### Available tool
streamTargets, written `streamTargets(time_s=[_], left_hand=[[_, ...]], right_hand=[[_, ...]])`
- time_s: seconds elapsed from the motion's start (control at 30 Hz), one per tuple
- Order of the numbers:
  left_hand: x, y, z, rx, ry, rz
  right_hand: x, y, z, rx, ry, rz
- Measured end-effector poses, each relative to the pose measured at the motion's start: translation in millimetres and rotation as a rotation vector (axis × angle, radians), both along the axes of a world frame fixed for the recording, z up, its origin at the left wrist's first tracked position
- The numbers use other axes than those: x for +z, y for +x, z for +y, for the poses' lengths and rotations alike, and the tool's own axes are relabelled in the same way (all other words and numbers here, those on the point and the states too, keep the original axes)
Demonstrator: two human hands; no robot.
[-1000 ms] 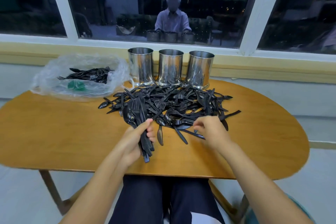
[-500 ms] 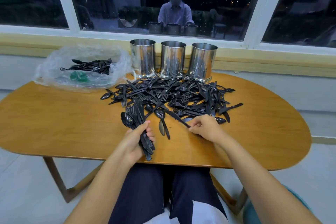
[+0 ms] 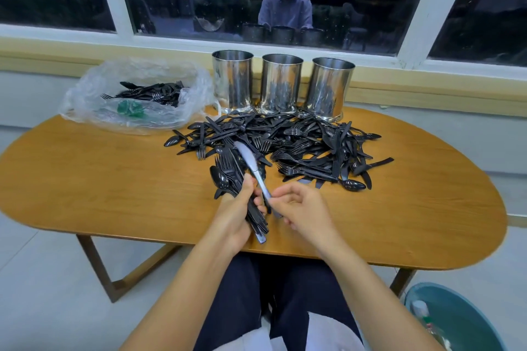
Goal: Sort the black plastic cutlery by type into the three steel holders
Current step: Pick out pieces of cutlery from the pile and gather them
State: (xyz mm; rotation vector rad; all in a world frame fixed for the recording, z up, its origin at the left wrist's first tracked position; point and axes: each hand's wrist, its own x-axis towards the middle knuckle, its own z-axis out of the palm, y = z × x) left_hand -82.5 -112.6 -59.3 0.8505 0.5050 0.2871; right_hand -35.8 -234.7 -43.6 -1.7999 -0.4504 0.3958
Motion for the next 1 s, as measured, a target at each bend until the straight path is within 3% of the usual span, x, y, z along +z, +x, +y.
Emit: streamTargets(time_s=[0.2, 0.3, 0.47, 0.73, 0.83, 0.93, 1.0], left_hand=[[-1.0, -1.9, 5.4, 0.099, 0.122, 0.068], [-1.5, -3.1, 19.2, 0.136, 0.087, 0.070], [-1.0, -9.2, 31.8, 0.119, -0.017, 0.048], [-4.3, -15.2, 38.3, 0.087, -0.042, 0.045], [-5.6, -13.4, 37.4, 0.070, -0.079, 0.049], [-5.4, -10.0, 32.4, 0.044, -0.109, 0.039], [-6.0, -6.1, 28.0, 0.036, -0.103, 0.036]], right_hand=[[-11.7, 3.2, 3.7, 0.015, -0.036, -0.205], [-21.3, 21.2, 3.6, -0.053, -0.204, -0.343], [-32.7, 27.3, 26.3, 0.010, -0.557, -0.499], [-32.4, 46.7, 34.3, -0.089, -0.774, -0.588], [-33.5, 56.2, 22.1, -0.145, -0.685, -0.586], [-23.5, 53.7, 8.5, -0.203, -0.382, -0.480], [-11.2, 41.8, 2.6, -0.179, -0.122, -0.304]])
